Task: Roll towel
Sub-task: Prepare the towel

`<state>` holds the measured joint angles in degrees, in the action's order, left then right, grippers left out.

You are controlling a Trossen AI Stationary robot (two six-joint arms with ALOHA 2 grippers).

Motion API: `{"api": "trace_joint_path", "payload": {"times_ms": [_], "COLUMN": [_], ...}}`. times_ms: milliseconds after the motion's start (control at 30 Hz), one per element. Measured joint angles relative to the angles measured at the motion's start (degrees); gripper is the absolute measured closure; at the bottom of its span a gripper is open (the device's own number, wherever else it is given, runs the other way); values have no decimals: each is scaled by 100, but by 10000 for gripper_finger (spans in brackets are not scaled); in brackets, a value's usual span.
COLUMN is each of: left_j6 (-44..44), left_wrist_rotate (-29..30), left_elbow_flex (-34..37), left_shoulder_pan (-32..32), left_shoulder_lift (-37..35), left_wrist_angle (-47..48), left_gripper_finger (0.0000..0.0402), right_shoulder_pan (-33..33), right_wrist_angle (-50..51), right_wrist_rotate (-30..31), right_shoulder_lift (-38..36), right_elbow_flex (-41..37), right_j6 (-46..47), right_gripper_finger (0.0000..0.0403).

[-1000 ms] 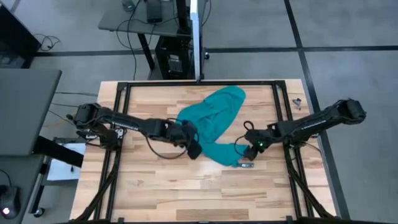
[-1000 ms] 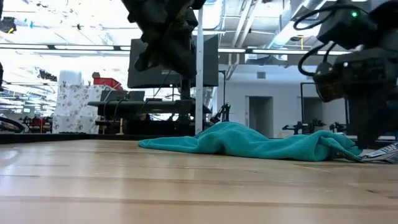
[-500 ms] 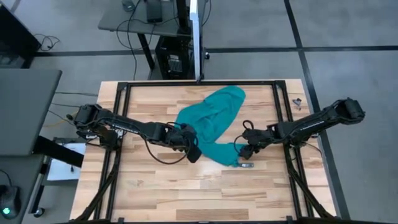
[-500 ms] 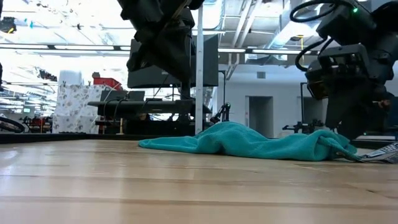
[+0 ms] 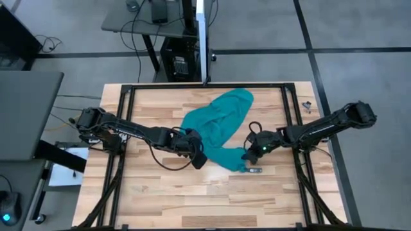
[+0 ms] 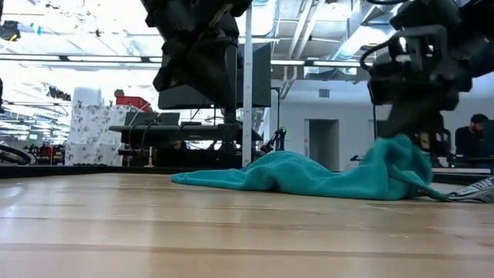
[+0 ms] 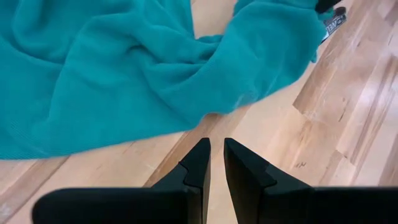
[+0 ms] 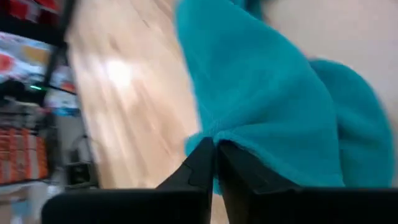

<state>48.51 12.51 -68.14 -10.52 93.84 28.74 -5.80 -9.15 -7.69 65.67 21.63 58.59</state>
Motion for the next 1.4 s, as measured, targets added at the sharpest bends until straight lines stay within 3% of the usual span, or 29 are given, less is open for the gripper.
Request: {"api": "trace_joint_path", "payload": {"times_ms": [167,433,700,1100,1400], "left_j6": [-124,147,-292,-797,-774], "left_wrist_rotate": [17,22,228,131,128], "left_elbow_flex": [0,0,-5,-4,-330], "left_shoulder_pan": [-109,-174,-164,-141,-156], "left_shoulder_lift": [0,0,154,1261,2174], "left_wrist_angle": [-480,-1277,-1707,-2824,-2983], "left_gripper_finger": [370,370,369,263,252], "right_shoulder_pan": [341,766,975,1047,1083], "right_wrist_angle": [-691,302,824,1350,1525], "right_wrist_rotate": [-15,-130,-159,-159,-157], "right_shoulder_lift": [-210,-387,-383,-376,-376], "right_elbow_flex": [183,787,1080,1075,1075], "right_j6": [-278,-1234,-1679,-1873,-2062], "right_gripper_finger": [401,402,402,403,403]}}
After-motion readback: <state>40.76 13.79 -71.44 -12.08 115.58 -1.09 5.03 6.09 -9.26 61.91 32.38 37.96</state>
